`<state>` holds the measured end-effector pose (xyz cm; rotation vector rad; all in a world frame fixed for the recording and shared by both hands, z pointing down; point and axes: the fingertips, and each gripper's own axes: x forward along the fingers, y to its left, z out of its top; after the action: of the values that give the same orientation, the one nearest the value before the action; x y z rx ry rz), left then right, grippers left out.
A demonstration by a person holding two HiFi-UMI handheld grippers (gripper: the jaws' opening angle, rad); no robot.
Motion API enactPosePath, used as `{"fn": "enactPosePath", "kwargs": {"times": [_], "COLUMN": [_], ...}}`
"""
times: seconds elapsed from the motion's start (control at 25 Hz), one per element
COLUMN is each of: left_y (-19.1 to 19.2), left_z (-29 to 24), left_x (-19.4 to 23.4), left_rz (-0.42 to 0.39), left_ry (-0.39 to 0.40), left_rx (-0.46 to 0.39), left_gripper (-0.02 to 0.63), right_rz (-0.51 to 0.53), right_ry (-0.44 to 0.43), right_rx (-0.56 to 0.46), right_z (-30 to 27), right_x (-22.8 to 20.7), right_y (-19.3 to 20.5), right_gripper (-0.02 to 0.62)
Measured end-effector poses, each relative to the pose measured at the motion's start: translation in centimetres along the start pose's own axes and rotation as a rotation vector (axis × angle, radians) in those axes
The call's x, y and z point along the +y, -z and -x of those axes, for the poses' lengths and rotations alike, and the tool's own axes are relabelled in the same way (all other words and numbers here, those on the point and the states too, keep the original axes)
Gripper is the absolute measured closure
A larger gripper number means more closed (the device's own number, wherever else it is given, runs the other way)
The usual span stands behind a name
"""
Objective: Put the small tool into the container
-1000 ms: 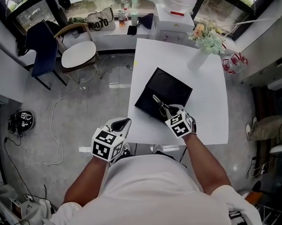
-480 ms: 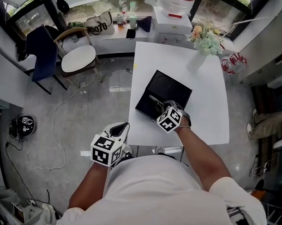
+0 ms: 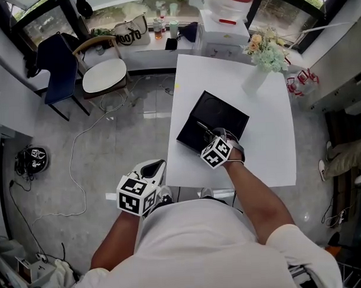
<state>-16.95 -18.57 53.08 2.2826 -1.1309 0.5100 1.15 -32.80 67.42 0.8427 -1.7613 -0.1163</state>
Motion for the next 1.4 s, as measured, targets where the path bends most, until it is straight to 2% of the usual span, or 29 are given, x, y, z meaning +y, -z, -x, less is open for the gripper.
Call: {"fn": "enactPosePath", "kwargs": {"times": [0.44, 0.68, 1.08, 1.2, 1.4], "left_y": [0.1, 0.2, -0.4, -0.7, -1.7], "left_z": [-0.3, -0.6, -1.3, -1.7, -2.6], "left_x": [-0.6, -1.3, -2.3, -2.5, -3.3], "left_rz": [-0.006, -0.012, -0.037, -0.050, -0.079], "left_ry": [0.009, 0.029, 0.051, 0.052, 0.066], "left_rx": [0.003, 0.016, 0.021, 0.021, 0.007], "left_gripper": [0.597, 0.597, 0.597, 0.597, 0.597], "right_rz": [0.002, -0.024, -0.086, -0.144, -0.343], "right_ry": [-0.065, -0.116, -0.153, -0.159, -0.189], "right_rx": [0.019, -0.002, -0.069, -0.105, -0.212], "right_z": [-0.1, 1.0, 3.8, 5.5, 9.9], "right_x": [1.9, 2.6, 2.5, 2.1, 0.8], "right_y": [0.2, -0.2, -0.7, -0.9, -1.3], "right_gripper": [0.444, 0.411, 0.417, 0.420, 0.428]}}
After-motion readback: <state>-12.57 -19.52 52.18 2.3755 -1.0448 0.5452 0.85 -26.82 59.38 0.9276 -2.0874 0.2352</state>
